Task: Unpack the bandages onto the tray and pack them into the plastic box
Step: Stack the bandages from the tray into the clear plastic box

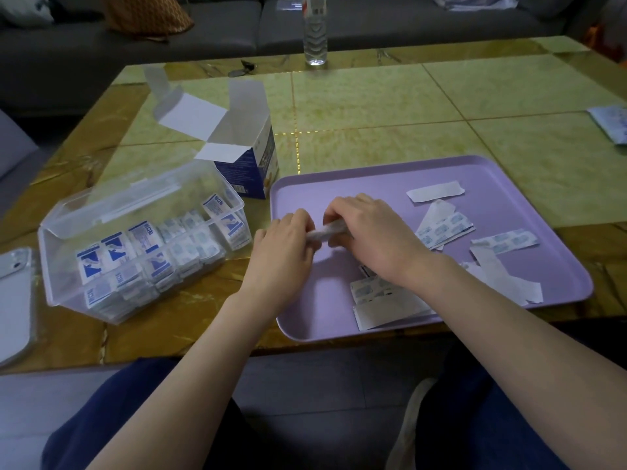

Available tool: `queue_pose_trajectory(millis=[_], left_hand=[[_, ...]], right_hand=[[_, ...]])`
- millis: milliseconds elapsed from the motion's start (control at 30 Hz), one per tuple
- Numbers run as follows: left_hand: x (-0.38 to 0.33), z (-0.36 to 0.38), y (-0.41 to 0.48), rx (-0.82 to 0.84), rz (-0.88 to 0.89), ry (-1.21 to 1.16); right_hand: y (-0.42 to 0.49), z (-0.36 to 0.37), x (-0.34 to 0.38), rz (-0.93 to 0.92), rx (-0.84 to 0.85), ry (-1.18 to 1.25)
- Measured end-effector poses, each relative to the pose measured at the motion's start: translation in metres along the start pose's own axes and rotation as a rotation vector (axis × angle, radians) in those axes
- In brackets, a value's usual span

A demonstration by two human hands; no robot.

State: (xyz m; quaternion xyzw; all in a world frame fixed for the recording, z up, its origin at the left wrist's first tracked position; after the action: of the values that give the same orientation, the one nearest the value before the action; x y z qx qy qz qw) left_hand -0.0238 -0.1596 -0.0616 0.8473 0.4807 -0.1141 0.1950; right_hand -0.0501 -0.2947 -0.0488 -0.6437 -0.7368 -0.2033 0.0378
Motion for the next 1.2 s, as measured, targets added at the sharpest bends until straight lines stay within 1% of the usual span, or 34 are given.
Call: queue_pose_trajectory(millis=[67,167,233,300,367,500,633,800,867,967,1100,1200], left_hand=[[0.002,0.003,0.003,0.007,-0.001,0.012],[0.005,0.013,0.002,0.078,0.061,0.094],[0.004,0.014,0.000,0.079,0.074,0.085],[0.003,0.012,0.000,0.058,0.059,0.038],[0.003,0.010,0.000,0.035,0.062,0.006],[0.005,0.010,-0.001,0.017,0.047,0.061],[0.006,0.016,-0.002,0.028,0.016,0.217],[0.001,0.017,-0.004,0.058,0.031,0.156],[0.001,0.017,-0.004,0.061,0.044,0.184],[0.002,0.019,-0.005,0.074,0.066,0.251],[0.001,0.012,-0.006,-0.005,0.072,0.302],[0.000,0.009,-0.006,-0.001,0.090,0.330]], right_hand=[[-0.001,0.006,-0.006,0.041,-0.007,-0.005],[-0.006,0.018,-0.010,0.106,0.117,0.076],[-0.009,0.023,-0.008,0.118,0.168,0.156],[-0.008,0.026,-0.006,0.120,0.146,0.241],[-0.006,0.029,-0.006,0.109,0.077,0.289],[-0.001,0.027,-0.014,0.169,-0.054,0.249],[-0.001,0.032,-0.016,0.207,-0.042,0.232],[-0.001,0.035,-0.002,0.140,-0.041,0.382],[-0.001,0.036,0.000,0.101,0.000,0.353],[-0.003,0.040,-0.002,0.056,0.066,0.228],[-0.002,0.040,-0.007,0.079,0.021,0.146],[0.000,0.041,-0.009,0.113,-0.003,0.188]])
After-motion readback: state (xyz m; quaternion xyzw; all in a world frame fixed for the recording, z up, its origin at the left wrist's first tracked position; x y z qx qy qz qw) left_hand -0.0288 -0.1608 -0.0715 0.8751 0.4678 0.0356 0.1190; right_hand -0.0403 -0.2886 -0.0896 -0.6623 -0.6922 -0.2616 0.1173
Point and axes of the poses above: each hand's wrist, its own y-axis towards the middle knuckle, its own z-axis out of the palm, x = y × z, the point moved 2 cm from there along y, towards the middle knuckle, and after that the axes turned 4 degrees about -x, right-handed, at the moved point
